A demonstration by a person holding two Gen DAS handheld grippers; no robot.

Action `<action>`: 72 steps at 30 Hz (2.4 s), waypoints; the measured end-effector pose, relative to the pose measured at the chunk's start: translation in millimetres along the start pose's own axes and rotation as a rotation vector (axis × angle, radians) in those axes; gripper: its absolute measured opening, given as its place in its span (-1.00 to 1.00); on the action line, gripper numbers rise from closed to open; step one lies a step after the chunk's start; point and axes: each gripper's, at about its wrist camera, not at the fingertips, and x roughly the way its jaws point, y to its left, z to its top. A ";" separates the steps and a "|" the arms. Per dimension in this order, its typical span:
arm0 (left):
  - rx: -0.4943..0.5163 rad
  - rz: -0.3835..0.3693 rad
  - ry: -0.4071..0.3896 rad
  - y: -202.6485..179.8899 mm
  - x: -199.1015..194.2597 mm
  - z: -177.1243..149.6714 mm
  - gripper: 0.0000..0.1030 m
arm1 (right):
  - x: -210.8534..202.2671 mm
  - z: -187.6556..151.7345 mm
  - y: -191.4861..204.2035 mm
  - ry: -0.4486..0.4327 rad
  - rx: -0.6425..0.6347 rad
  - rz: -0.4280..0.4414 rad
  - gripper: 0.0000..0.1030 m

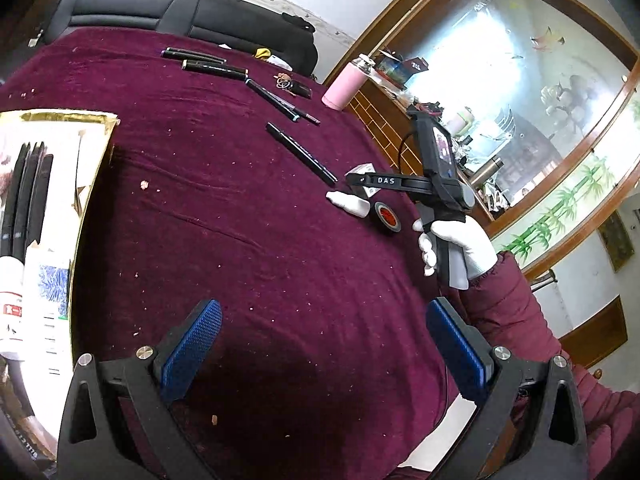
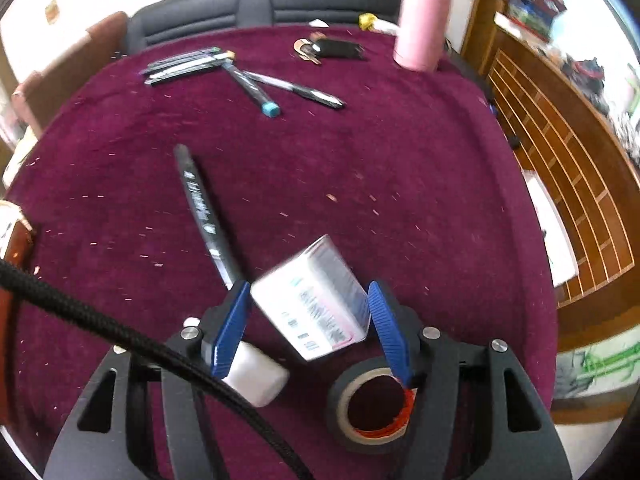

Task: Organize objects
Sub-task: 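Move the left gripper toward the white dropper bottle on the table, then grasp the white dropper bottle with the left gripper and lift it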

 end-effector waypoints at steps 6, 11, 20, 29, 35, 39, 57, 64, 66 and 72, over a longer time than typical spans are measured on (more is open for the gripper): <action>0.017 0.025 0.003 -10.9 5.3 4.5 0.94 | 2.7 -4.6 -25.0 0.032 0.132 0.092 -0.61; 0.044 0.053 0.004 -19.2 6.9 13.5 0.94 | -19.8 -20.5 -43.0 -0.028 0.227 0.214 -0.67; 0.189 0.078 0.024 -57.4 44.6 39.0 0.94 | -25.9 -15.6 -65.7 -0.101 0.404 0.261 -0.10; 0.193 0.105 0.037 -54.4 47.5 37.8 0.94 | -5.2 12.2 -34.1 -0.088 0.377 0.133 -0.11; 0.280 0.105 0.072 -61.6 64.2 43.7 0.93 | -26.2 -14.4 -59.6 -0.133 0.418 0.291 -0.60; 0.435 0.145 0.089 -84.9 92.3 56.9 0.93 | -35.7 -36.1 -75.5 -0.194 0.433 0.344 -0.59; 0.859 0.178 0.409 -133.8 269.9 104.3 -0.18 | -18.1 -51.2 -142.3 -0.271 0.701 0.505 -0.13; 0.950 0.202 0.475 -149.4 289.5 96.6 -0.15 | -21.1 -54.9 -142.4 -0.280 0.690 0.510 -0.13; 0.861 0.156 0.491 -142.5 284.3 96.9 -0.44 | -19.7 -55.8 -142.6 -0.276 0.690 0.516 -0.13; 0.752 0.167 0.456 -124.9 238.0 77.6 -0.98 | -21.2 -56.5 -144.5 -0.293 0.680 0.529 -0.13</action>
